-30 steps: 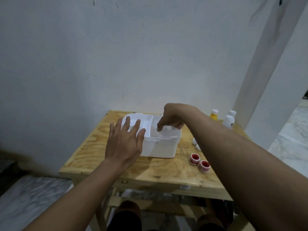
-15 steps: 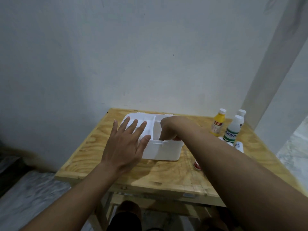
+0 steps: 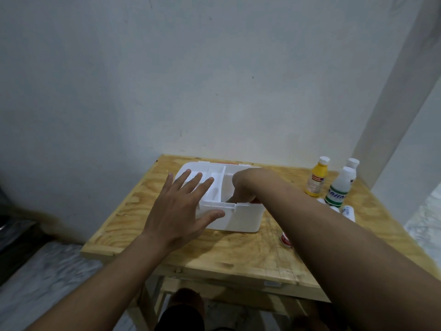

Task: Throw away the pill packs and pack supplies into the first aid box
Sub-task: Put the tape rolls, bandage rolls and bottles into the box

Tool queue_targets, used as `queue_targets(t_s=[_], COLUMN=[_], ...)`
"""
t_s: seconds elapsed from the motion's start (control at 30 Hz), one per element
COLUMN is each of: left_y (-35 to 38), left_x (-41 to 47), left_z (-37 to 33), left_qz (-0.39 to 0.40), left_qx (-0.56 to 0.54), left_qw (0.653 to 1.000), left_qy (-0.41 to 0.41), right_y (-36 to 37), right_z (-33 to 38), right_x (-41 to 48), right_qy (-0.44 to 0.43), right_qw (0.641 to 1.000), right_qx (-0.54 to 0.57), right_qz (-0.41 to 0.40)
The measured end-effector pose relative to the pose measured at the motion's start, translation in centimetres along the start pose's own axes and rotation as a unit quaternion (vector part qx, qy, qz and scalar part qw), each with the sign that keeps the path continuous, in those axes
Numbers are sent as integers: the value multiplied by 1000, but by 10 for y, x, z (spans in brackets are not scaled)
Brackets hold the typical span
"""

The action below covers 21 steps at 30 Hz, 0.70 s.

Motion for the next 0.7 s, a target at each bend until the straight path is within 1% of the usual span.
queue_targets(t_s=[0.23, 0.33, 0.5, 0.7], left_y=[2, 3, 2, 3], left_x=[-1, -1, 0, 0], left_z=[1, 2, 0, 1], left_qz=[1, 1, -5, -3], left_qx=[3, 2, 2, 4], left_qw=[1000, 1000, 1000, 1000], left_qy=[2, 3, 4, 0], right_y=[5, 4, 1, 4], right_z=[0, 1, 2, 4], right_x=[13, 11, -2, 0], right_qy=[26, 16, -7, 0], right_qw=[999, 999, 999, 999], right_qx=[43, 40, 18, 29], right_qz=[-5, -3, 38, 41])
Point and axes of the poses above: each hand's wrist, its own x-axis towards the middle knuckle, its own y-axis out of the palm, z = x × y, the point moved 7 cm from there along x, towards the middle knuckle, and after that the axes turned 2 degrees about -z, right-handed, at the moved point
